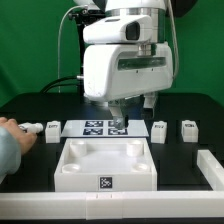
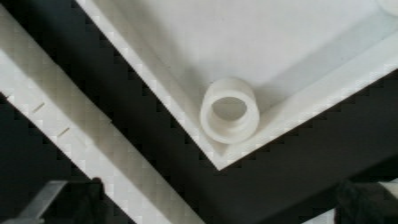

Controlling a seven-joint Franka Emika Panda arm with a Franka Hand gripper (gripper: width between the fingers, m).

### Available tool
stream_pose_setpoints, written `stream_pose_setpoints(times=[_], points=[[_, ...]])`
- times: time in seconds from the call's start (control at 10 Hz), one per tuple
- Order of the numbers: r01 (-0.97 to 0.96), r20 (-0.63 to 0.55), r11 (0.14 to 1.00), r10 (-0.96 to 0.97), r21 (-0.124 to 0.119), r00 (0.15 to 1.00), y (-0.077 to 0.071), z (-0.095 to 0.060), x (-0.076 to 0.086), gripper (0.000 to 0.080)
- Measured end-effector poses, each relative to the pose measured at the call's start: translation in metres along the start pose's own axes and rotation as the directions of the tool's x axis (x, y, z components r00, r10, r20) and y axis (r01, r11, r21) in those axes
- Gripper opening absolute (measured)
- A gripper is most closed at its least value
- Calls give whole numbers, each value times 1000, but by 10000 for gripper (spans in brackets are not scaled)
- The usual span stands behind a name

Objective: Assemble one leg

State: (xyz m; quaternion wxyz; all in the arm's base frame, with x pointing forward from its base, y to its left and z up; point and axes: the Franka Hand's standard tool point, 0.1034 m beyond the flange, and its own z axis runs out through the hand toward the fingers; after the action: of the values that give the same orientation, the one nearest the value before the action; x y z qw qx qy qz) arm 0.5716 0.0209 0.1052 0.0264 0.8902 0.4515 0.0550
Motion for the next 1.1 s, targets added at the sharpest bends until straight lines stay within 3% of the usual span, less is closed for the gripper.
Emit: stream_pose_setpoints(times=[0.9, 1.1], points=[[0, 1, 1000, 0, 1, 1000, 0, 1, 0, 650], [63, -6, 998, -63, -8, 998, -1, 5, -11, 650]])
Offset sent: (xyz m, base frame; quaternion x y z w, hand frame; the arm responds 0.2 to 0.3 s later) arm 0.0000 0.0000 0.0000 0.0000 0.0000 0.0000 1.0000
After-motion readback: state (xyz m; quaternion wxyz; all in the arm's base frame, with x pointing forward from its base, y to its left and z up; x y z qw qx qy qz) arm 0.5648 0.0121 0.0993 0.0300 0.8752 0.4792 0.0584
